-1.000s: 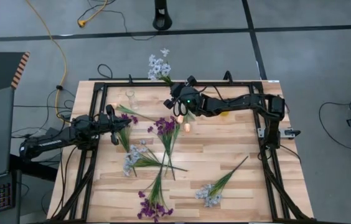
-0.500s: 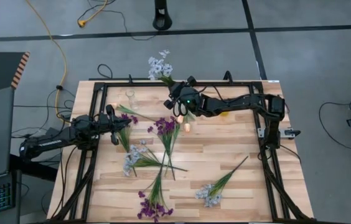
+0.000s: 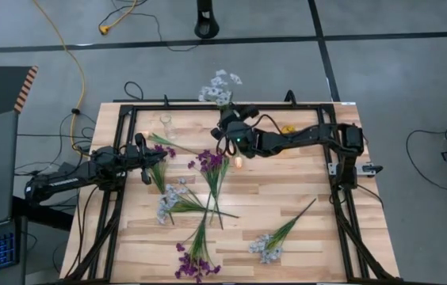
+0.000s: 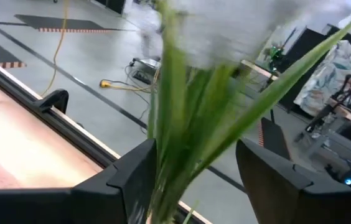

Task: Sort flowers into vase by color
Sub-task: Put the top right white flowers into the right transparent vase, then put the top left violet flowers into the left transparent vase

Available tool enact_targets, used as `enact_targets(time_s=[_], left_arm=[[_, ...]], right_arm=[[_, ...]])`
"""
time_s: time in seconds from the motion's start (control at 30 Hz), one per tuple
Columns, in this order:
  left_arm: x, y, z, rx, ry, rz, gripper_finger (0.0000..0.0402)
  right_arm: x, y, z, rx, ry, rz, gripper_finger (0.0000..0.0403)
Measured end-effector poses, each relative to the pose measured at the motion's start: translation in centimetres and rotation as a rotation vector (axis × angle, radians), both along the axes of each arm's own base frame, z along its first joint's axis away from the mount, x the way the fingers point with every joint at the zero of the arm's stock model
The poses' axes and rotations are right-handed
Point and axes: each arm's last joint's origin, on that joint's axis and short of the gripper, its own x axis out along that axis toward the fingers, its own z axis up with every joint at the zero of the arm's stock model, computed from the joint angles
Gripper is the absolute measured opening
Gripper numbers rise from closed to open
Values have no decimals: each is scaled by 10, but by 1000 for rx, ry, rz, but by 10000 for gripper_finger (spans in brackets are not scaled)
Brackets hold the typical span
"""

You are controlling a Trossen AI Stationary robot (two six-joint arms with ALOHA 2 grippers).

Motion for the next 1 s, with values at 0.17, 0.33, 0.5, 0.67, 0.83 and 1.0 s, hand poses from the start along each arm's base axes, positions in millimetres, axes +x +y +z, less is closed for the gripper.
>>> enact_targets(time_s=[0.17, 0.33, 0.5, 0.67, 0.83, 1.0], left_arm=[[0, 0, 0, 0, 0, 0, 0], [0, 0, 0, 0, 0, 0, 2], [-1, 1, 2, -26, 16, 34, 23], [-2, 1, 6, -44, -18, 64, 58], [-3, 3, 7, -177, -69, 103, 96], [-3, 3, 8, -254, -104, 118, 141]], right_arm=[[1, 11, 0, 25, -66, -10, 247], [-7, 18, 5, 91, -106, -16, 247], [-22, 25, 12, 166, -118, -36, 247], [-32, 33, 17, 191, -70, -28, 247], [-41, 47, 28, 218, -30, 33, 247], [-52, 62, 44, 244, -39, 110, 247]])
